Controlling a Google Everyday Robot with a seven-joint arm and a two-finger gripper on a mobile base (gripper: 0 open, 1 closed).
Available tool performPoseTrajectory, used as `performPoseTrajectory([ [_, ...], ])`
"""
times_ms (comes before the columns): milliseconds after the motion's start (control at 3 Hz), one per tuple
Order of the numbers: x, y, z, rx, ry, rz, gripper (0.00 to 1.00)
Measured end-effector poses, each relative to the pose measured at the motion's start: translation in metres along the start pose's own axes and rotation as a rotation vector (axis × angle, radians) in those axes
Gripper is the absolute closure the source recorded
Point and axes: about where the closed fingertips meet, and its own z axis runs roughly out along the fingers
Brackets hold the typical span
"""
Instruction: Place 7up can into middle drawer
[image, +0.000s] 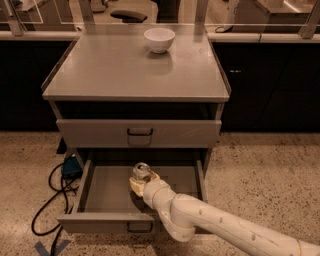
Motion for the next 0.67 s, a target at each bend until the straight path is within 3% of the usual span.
performPoseTrajectory([
  [333,0.014,-0.01,0.011,0.0,0.068,-0.085,1.0],
  [667,0.038,-0.057,0.024,0.064,0.189,-0.192,1.0],
])
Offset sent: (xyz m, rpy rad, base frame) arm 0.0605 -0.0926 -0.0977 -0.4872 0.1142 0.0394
